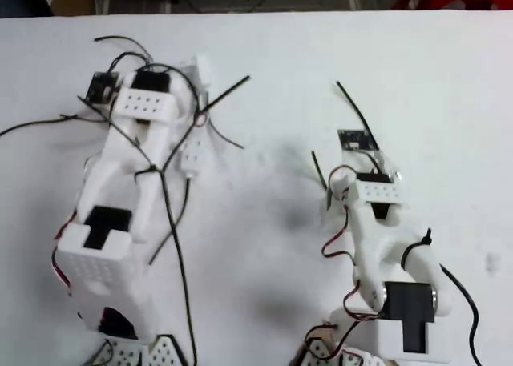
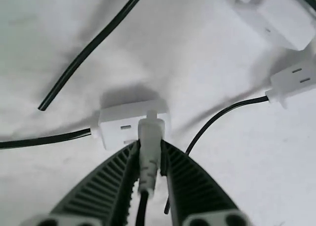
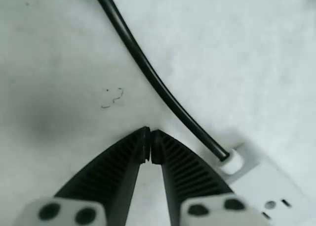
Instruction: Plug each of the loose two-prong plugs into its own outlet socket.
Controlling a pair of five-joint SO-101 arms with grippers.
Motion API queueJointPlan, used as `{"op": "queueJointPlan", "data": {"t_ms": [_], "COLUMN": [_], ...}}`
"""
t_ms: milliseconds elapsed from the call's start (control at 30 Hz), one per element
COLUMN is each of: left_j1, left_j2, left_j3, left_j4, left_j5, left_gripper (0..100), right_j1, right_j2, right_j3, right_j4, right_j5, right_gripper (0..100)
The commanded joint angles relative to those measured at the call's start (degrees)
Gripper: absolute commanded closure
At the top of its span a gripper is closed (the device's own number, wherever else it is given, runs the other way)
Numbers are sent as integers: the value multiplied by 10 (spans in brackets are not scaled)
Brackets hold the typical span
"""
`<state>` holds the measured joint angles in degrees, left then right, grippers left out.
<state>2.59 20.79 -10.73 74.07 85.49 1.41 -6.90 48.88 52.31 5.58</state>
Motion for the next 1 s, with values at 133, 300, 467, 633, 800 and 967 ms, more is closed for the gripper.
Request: {"op": "queueJointPlan", "data": {"t_ms": [133,300,467,633,800,967], "left_j1": [26,28,36,33,36,32], "left_j2": [-6,-6,-6,-6,-5,0], "left_j3": [7,14,14,15,15,20], "left_j4": [-42,-43,-40,-40,-43,-60], "left_j5": [4,4,4,5,5,5], "left_gripper": [976,976,976,976,976,976], "right_j1": [-16,-16,-16,-16,-16,-16], "right_j2": [-6,-5,-5,-5,-5,-4], "right_j3": [2,2,2,2,2,2], "right_j4": [-7,-7,-7,-7,-7,-7], "right_j5": [-3,-2,-1,-1,-4,-4], "right_gripper": [979,979,979,979,979,979]}}
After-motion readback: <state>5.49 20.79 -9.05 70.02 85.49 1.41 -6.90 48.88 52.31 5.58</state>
